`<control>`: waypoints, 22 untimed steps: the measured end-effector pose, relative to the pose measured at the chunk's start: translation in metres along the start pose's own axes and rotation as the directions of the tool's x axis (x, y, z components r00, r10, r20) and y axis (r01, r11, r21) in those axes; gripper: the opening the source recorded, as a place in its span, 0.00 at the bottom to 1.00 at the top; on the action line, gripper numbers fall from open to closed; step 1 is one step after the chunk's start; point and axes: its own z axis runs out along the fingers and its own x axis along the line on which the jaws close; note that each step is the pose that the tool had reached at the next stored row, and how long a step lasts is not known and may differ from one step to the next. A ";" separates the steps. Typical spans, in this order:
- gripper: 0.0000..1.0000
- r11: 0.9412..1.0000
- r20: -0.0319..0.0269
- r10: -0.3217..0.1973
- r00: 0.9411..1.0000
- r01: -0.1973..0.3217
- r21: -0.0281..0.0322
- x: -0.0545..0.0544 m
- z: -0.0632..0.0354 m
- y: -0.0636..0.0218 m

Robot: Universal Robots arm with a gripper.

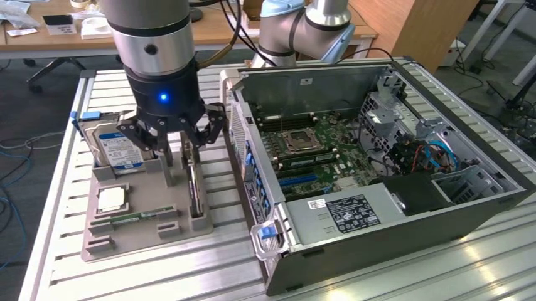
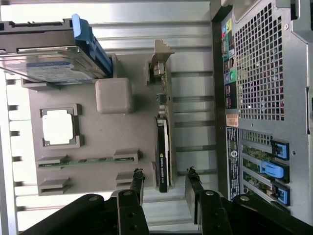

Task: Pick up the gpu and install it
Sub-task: 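Pick up the gpu and move the gpu toward the slot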

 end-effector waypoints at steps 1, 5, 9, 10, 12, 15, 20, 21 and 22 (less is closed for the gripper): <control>0.47 1.000 0.000 0.000 1.000 0.000 0.000 0.000 0.0003 0.0000; 0.47 1.000 0.000 0.000 1.000 0.000 0.000 0.000 0.0014 -0.0001; 0.47 1.000 0.000 0.000 1.000 0.000 0.000 0.000 0.0022 -0.0001; 0.47 1.000 0.000 0.000 1.000 0.000 0.000 0.000 0.0033 -0.0002; 0.47 1.000 0.000 0.000 1.000 0.000 0.000 0.000 0.0039 -0.0002; 0.47 1.000 0.000 0.000 1.000 0.000 0.000 0.000 0.0039 -0.0002; 0.47 1.000 0.000 0.000 1.000 0.000 0.000 0.000 0.0039 -0.0002; 0.47 1.000 0.000 0.000 1.000 0.000 0.000 0.000 0.0040 -0.0002; 0.47 1.000 0.000 0.000 1.000 0.000 -0.001 0.000 0.0046 -0.0002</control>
